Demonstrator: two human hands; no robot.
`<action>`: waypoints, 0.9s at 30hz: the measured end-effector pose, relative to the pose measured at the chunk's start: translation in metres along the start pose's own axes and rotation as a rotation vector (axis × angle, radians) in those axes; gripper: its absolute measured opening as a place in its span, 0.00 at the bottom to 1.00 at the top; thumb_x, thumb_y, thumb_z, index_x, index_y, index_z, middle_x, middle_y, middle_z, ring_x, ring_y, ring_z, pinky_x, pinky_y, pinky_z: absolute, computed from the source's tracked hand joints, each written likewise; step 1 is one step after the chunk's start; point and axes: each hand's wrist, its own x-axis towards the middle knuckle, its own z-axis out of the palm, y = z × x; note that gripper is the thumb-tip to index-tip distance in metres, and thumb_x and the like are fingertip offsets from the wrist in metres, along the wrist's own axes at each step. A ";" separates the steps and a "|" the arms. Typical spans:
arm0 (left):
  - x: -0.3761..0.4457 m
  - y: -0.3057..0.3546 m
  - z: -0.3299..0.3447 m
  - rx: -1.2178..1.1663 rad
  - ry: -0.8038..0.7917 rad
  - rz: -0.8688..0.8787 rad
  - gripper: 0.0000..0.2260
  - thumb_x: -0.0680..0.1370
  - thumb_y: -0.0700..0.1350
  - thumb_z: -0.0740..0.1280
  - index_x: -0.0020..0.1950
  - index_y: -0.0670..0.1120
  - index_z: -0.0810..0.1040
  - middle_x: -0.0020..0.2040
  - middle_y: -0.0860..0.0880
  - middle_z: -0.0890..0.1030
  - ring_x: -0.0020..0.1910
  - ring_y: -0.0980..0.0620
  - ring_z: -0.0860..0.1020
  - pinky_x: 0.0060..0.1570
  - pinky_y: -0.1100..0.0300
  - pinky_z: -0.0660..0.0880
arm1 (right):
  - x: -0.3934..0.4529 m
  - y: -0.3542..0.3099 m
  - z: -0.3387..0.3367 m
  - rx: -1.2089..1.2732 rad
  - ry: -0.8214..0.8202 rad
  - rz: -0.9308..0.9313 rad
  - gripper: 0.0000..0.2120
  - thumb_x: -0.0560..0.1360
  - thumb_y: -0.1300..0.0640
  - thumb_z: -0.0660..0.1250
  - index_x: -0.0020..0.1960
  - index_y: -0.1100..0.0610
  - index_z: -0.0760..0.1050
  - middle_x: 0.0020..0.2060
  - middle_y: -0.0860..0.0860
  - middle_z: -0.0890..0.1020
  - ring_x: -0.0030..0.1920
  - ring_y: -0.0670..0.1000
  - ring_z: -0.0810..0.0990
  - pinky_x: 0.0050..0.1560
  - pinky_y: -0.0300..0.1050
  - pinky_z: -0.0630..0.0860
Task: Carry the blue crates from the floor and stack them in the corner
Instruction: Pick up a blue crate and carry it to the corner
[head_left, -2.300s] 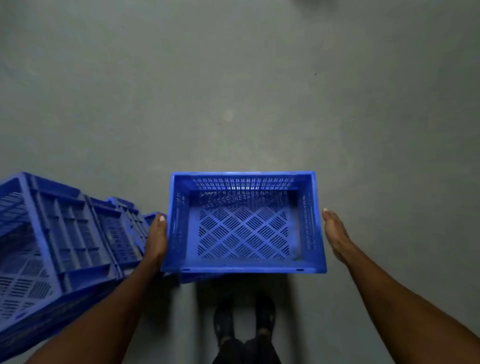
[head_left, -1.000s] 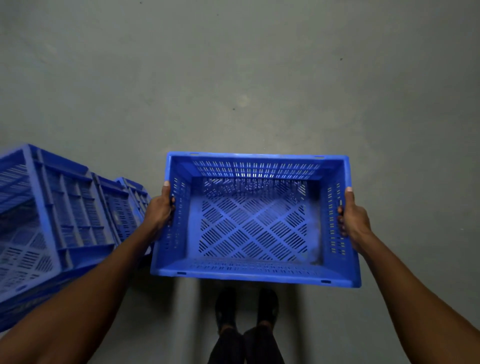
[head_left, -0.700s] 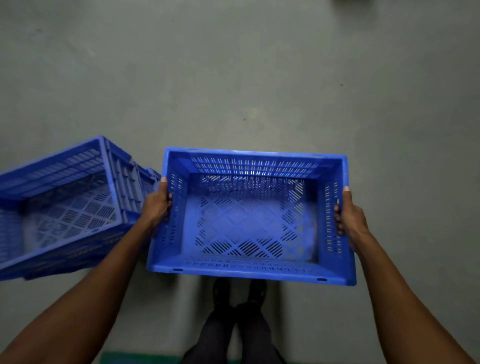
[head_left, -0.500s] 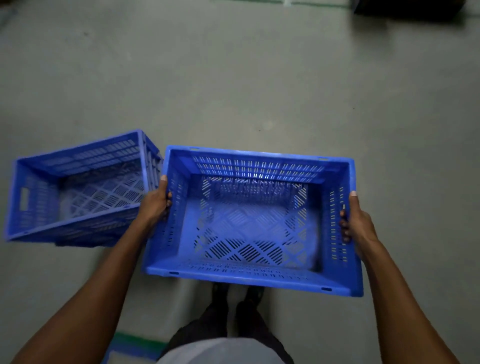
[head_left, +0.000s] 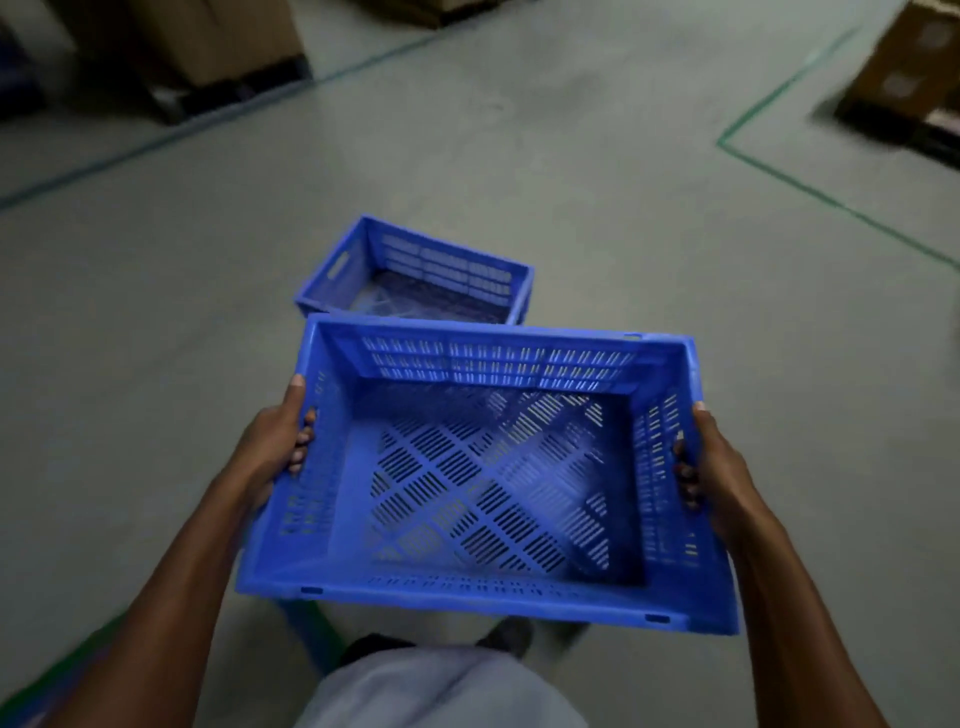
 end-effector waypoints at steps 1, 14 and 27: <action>-0.007 -0.009 -0.026 -0.036 0.045 -0.010 0.27 0.77 0.71 0.57 0.41 0.48 0.71 0.27 0.52 0.64 0.23 0.51 0.60 0.28 0.60 0.60 | -0.003 -0.010 0.024 -0.028 -0.047 -0.005 0.26 0.77 0.29 0.55 0.38 0.52 0.68 0.24 0.50 0.64 0.21 0.48 0.58 0.25 0.38 0.57; -0.164 -0.197 -0.377 -0.449 0.700 -0.186 0.25 0.80 0.68 0.56 0.41 0.47 0.71 0.27 0.52 0.65 0.21 0.54 0.60 0.25 0.63 0.59 | -0.161 -0.047 0.442 -0.422 -0.692 -0.215 0.27 0.76 0.29 0.57 0.36 0.52 0.70 0.22 0.48 0.67 0.22 0.49 0.60 0.24 0.37 0.56; -0.333 -0.394 -0.551 -0.849 1.356 -0.373 0.26 0.81 0.66 0.55 0.41 0.45 0.74 0.26 0.51 0.68 0.21 0.53 0.63 0.24 0.62 0.60 | -0.445 0.045 0.823 -0.911 -1.285 -0.365 0.25 0.78 0.32 0.56 0.38 0.53 0.69 0.25 0.50 0.65 0.19 0.47 0.59 0.21 0.35 0.57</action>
